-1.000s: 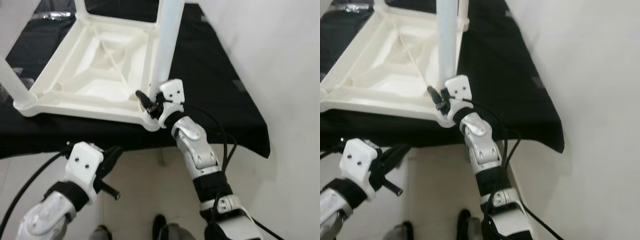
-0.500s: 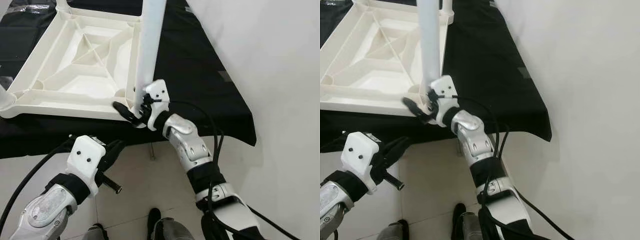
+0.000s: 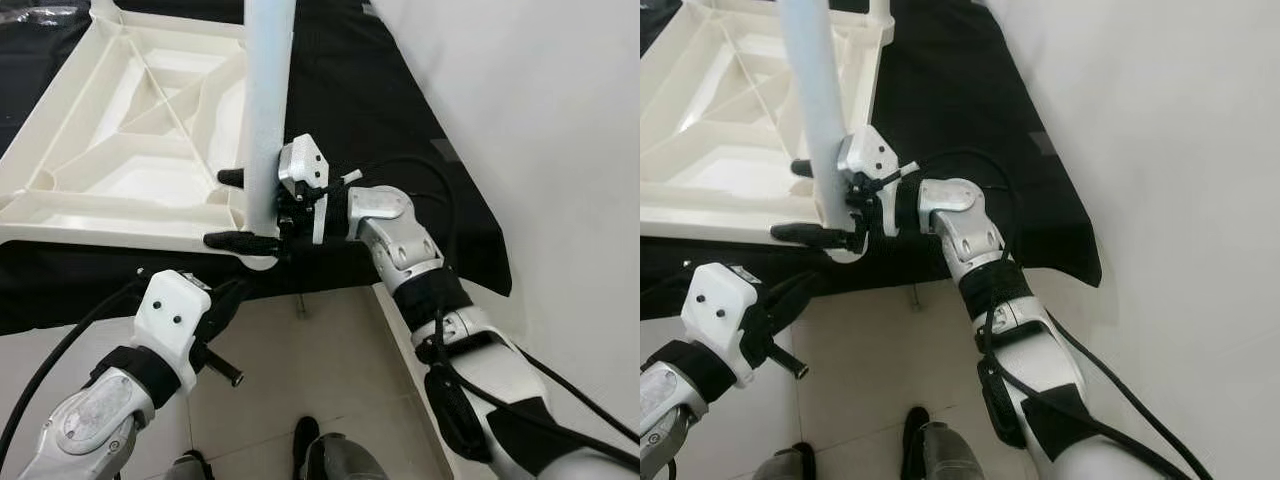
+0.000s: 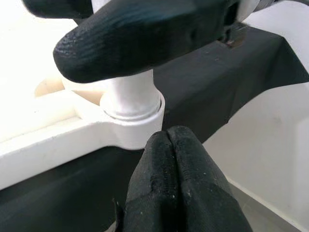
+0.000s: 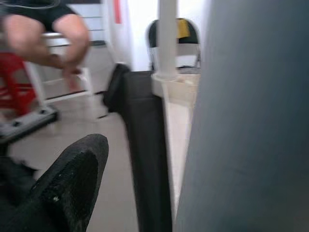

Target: Building children table

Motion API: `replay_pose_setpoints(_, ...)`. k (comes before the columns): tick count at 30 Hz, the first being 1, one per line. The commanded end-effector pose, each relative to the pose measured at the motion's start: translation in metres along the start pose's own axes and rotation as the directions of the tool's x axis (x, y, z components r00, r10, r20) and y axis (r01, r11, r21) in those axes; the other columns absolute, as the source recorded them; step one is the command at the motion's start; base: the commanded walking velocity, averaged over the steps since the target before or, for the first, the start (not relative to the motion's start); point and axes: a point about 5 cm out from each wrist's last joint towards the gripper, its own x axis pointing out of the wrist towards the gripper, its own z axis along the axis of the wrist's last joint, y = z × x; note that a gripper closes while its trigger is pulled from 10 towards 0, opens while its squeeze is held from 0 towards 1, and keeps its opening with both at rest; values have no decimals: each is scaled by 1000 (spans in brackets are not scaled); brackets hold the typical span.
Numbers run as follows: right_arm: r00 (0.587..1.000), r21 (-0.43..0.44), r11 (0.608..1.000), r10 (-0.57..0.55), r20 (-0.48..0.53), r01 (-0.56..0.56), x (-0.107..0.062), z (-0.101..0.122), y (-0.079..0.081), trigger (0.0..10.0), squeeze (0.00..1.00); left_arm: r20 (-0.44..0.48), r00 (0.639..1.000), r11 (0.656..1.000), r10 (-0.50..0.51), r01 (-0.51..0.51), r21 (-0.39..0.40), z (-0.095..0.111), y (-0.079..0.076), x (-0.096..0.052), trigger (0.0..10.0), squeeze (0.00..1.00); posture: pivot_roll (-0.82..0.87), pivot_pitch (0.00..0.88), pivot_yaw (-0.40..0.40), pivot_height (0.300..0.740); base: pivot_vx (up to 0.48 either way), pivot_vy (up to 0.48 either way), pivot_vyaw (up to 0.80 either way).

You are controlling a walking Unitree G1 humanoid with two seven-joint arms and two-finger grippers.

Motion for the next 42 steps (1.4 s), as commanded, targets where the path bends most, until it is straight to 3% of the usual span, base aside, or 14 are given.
replay_pose_setpoints(1, 999, 31, 998, 50, 17, -50, 6, 0, 1, 10000, 0, -16, 1000, 1000, -2, 2, -3, -4, -2, -1, 10000, 0, 155, 293, -186, 740, 0, 0, 0)
replay_pose_setpoints(2, 998, 43, 997, 61, 15, -62, 6, -1, 1, 2941, 0, -17, 1000, 1000, -3, 3, -4, -4, -2, -1, 10000, 0, 155, 294, -186, 740, 0, 0, 0)
replay_pose_setpoints(5, 997, 50, 996, 70, 14, -71, 6, -2, 1, 2941, 0, -17, 1000, 1000, -3, 3, -5, -4, -2, -2, 10000, 0, 155, 294, -186, 740, 0, 0, 0)
replay_pose_setpoints(6, 996, 58, 995, 86, 13, -87, 5, -3, 1, 0, 0, -17, 1000, 1000, -3, 3, -5, -3, -2, -2, 10000, 0, 156, 296, -187, 740, 0, 0, 0)
replay_pose_setpoints(19, 985, 71, 984, -162, -56, 165, -23, -21, -15, 0, 0, -19, 1000, 1000, -4, 4, -10, -4, -3, -2, 10000, 0, 143, 309, -187, 740, 0, 0, 0)
replay_pose_setpoints(25, 911, 151, 899, -397, -112, 411, -46, -49, -10, 0, 0, -22, 1000, 1000, 0, 0, -10, -3, -1, -5, 10000, 0, 140, 325, -178, 740, 0, 0, 0)
replay_pose_setpoints(26, 805, 181, 786, -563, -186, 591, -48, -67, -3, 0, 0, -28, 1000, 1000, -4, 4, -11, -4, -1, -6, 10000, 0, 140, 331, -170, 740, 0, 0, 0)
replay_pose_setpoints(27, 805, 181, 786, -563, -186, 591, -48, -67, -3, 0, 0, -28, 1000, 1000, -4, 4, -11, -4, -1, -6, 10000, 0, 140, 331, -170, 740, 0, 0, 0)
replay_pose_setpoints(29, 572, 179, 549, -729, -376, 816, -46, -104, 42, 0, 0, -38, 999, 1000, -11, 10, -13, -5, -1, -8, 10000, 0, 142, 343, -158, 740, 0, 0, 0)
replay_pose_setpoints(31, 517, 178, 489, -757, -400, 854, -41, -108, 51, 0, 0, -41, 999, 1000, -12, 12, -14, -5, -1, -8, 10000, 0, 133, 329, -153, 740, 0, 0, 0)
replay_pose_setpoints(39, 568, 172, 544, -753, -331, 821, -12, -95, 32, 0, 0, -37, 999, 1000, -24, 23, -18, -6, -5, -5, 10000, 0, 155, 320, -165, 740, 0, 0, 0)
replay_pose_setpoints(40, 575, 165, 553, -751, -325, 816, -6, -91, 29, 3255, 0, -35, 999, 1000, -23, 22, -16, -5, -5, -5, 10000, 0, 156, 319, -166, 740, 0, 0, 0)
replay_pose_setpoints(41, 570, 161, 550, -755, -325, 820, -3, -87, 28, 10000, 0, -34, 999, 1000, -20, 20, -14, -5, -4, -5, 10000, 0, 156, 317, -165, 740, 0, 0, 0)
replay_pose_setpoints(42, 570, 161, 550, -755, -325, 820, -3, -87, 28, 10000, 0, -34, 999, 1000, -20, 20, -14, -5, -4, -5, 10000, 0, 156, 317, -165, 740, 0, 0, 0)
